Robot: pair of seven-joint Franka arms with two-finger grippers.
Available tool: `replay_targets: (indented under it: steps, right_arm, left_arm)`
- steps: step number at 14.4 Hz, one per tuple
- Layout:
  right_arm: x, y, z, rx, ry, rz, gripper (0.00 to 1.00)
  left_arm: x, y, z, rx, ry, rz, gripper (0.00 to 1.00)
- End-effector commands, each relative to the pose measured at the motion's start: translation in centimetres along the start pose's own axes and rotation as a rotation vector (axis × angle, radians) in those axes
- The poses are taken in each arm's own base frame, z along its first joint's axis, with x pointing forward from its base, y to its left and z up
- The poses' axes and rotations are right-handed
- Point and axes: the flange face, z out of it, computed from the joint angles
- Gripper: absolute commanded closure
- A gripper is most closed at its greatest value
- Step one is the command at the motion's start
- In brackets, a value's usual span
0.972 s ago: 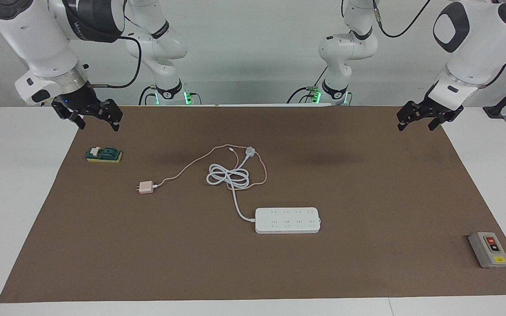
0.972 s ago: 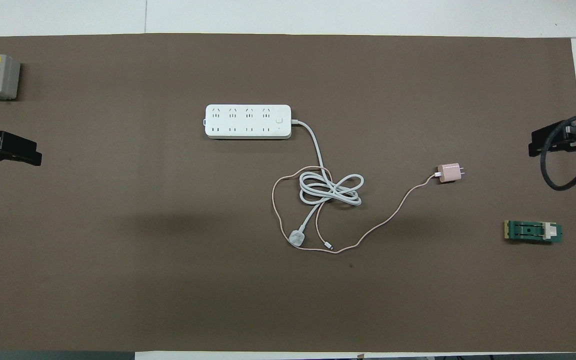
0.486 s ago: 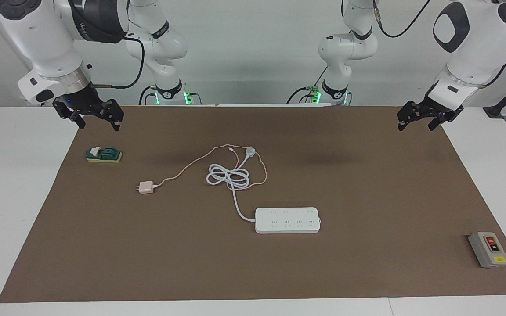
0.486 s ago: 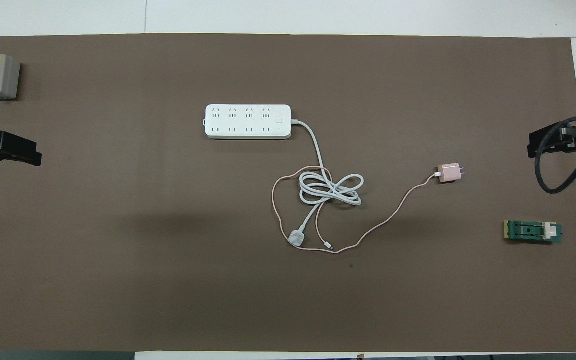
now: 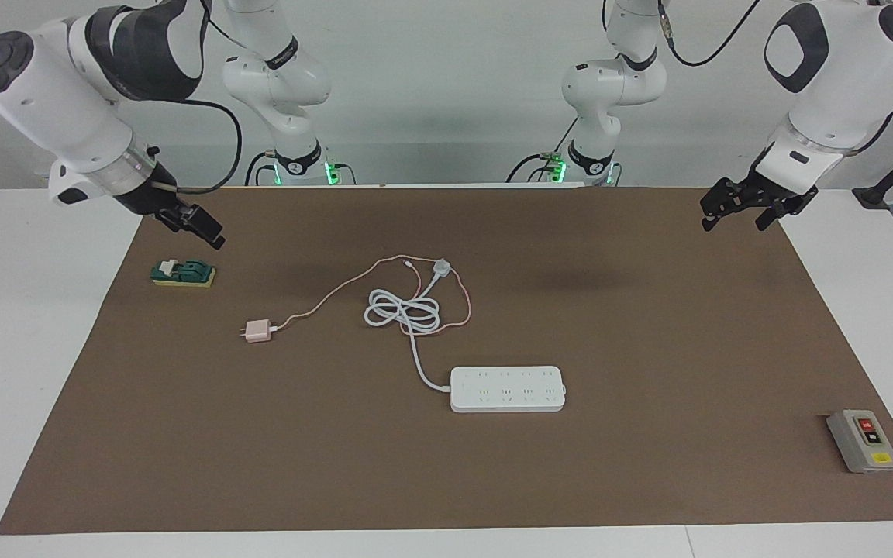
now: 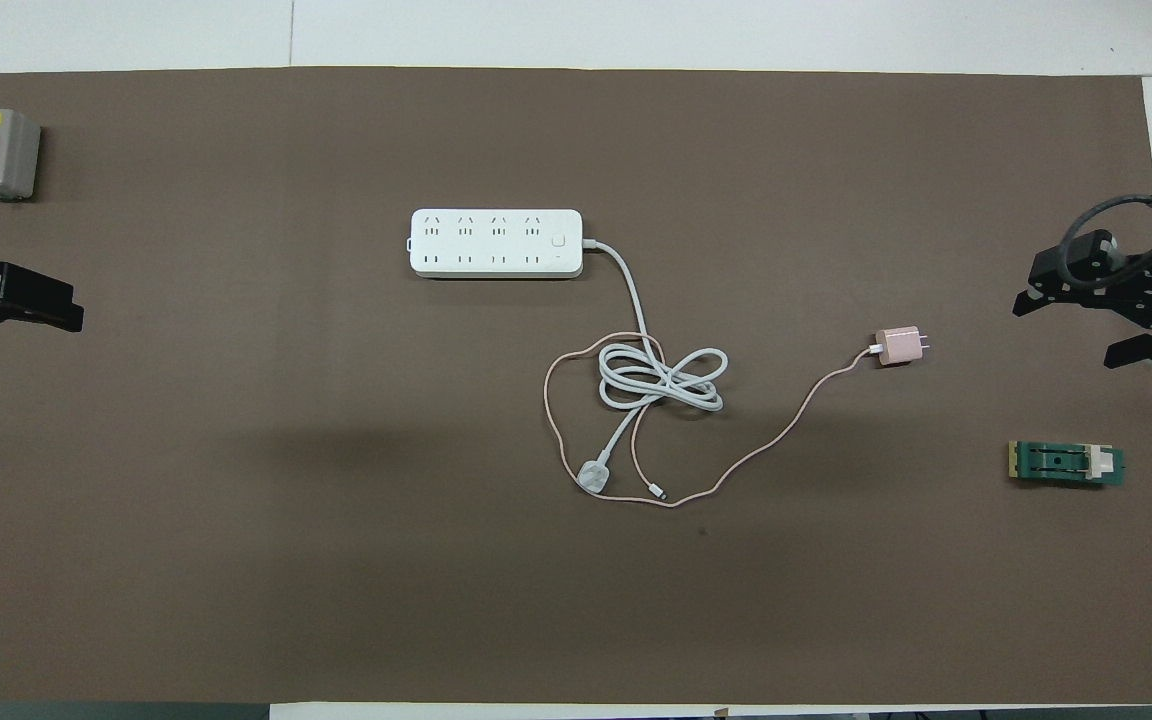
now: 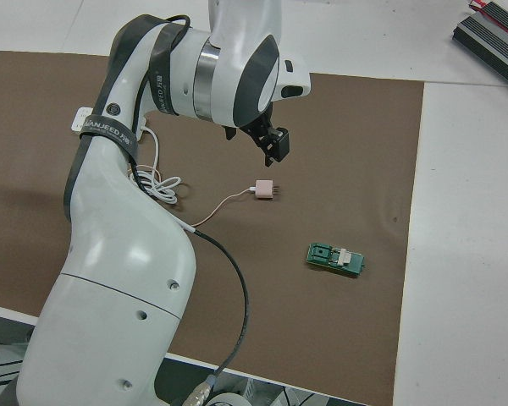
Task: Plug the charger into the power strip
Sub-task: 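Move the right gripper over the pink charger and close on it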
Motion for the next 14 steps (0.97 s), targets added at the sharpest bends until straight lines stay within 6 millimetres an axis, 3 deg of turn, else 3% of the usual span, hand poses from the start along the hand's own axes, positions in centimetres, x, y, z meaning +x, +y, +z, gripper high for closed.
replay_targets:
  steps: [1, 7, 14]
  right_arm:
    - [2.8, 0.2, 3.5, 0.087, -0.110, 0.205, 0.00]
    - [8.5, 3.3, 11.5, 0.236, -0.324, 0.490, 0.00]
    - [13.0, 3.7, 19.4, 0.329, -0.443, 0.686, 0.00]
  left_arm:
    - [-0.6, 0.0, -0.1, 0.013, 0.012, 0.000, 0.00]
    - [-0.6, 0.1, -0.1, 0.013, 0.012, 0.001, 0.00]
    - [-0.6, 0.1, -0.1, 0.013, 0.012, 0.001, 0.00]
